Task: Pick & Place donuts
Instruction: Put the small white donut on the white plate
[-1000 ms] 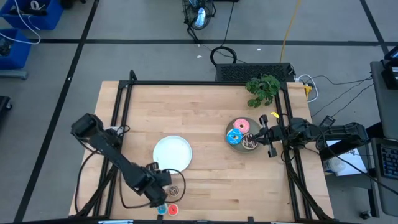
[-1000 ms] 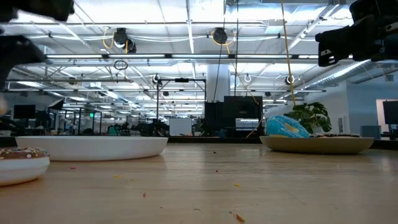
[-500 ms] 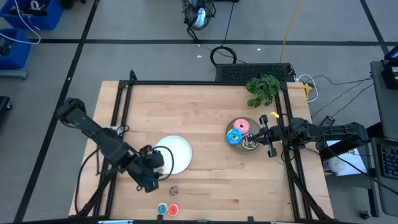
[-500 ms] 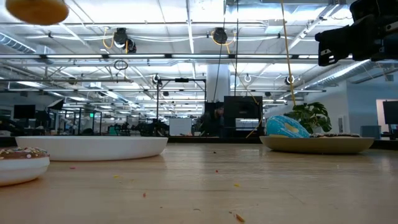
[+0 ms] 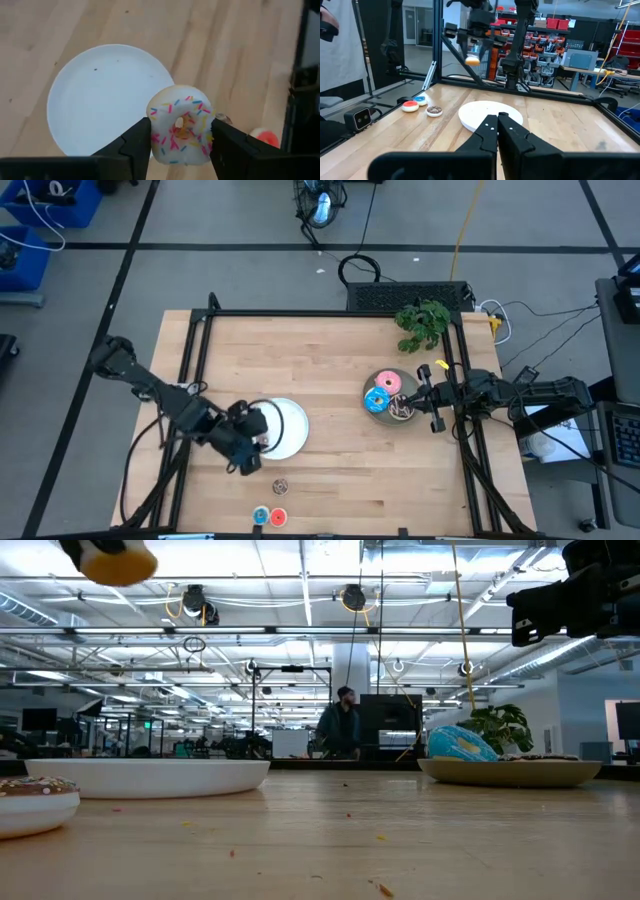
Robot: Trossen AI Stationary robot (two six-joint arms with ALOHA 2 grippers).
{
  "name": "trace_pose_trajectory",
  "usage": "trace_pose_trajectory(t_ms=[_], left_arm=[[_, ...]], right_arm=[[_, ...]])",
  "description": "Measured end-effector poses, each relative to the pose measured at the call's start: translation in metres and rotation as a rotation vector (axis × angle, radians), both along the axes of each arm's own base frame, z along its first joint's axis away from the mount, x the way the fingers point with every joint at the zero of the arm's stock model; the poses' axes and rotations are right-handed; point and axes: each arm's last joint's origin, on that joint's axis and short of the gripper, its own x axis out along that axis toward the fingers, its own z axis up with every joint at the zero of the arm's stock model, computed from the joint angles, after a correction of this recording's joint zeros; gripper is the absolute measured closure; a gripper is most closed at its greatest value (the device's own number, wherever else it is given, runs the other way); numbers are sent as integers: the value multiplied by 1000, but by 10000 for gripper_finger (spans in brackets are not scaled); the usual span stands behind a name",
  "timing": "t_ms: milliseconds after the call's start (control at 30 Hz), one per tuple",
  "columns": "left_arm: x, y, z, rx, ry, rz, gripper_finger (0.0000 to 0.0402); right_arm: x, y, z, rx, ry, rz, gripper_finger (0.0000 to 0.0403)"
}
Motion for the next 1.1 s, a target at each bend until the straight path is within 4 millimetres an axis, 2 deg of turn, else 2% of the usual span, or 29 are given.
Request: trace_pose_trajectory(t_ms=[233, 400, 600, 733, 867, 1100], left_arm=[[13, 47, -6, 19, 116, 185, 224], [25, 68, -16, 84, 180, 183, 224], [50, 91, -45, 73, 301, 168, 224], [66, 99, -71, 58, 399, 112, 224], [79, 100, -90, 56, 415, 37, 224], [89, 106, -114, 44, 478, 16, 224]], right_arm=[[0, 0, 1, 0, -9, 0, 403], [0, 0, 1, -26, -13, -1, 403], [0, 0, 0, -44, -13, -2, 403], [0, 0, 0, -44, -6, -2, 403], [0, 0, 0, -45, -5, -2, 403], [0, 0, -1, -47, -3, -2, 403]])
